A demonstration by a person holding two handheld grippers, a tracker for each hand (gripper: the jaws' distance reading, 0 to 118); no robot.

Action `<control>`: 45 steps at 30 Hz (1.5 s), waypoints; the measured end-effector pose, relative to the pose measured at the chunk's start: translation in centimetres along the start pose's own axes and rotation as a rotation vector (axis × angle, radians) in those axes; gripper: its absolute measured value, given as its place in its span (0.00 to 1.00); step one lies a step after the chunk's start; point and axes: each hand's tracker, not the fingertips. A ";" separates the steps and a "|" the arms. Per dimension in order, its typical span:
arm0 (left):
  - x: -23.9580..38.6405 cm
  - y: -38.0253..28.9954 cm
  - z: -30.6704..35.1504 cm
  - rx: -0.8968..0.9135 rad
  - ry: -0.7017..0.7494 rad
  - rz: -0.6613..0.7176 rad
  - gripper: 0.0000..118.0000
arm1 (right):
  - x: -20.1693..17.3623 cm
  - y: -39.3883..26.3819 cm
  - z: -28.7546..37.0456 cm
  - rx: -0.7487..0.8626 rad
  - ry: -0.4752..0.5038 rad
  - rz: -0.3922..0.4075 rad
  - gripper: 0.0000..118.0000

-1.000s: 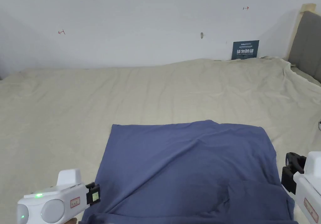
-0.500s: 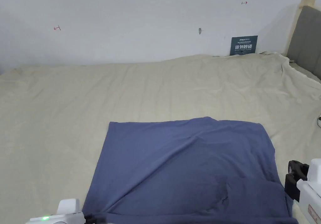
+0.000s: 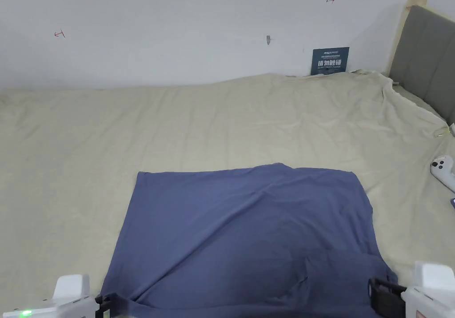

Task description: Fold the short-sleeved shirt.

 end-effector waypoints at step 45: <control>0.5 14.8 -11.6 0.025 0.072 -0.059 0.02 | -1.4 13.1 -11.8 -0.091 0.084 -0.048 0.05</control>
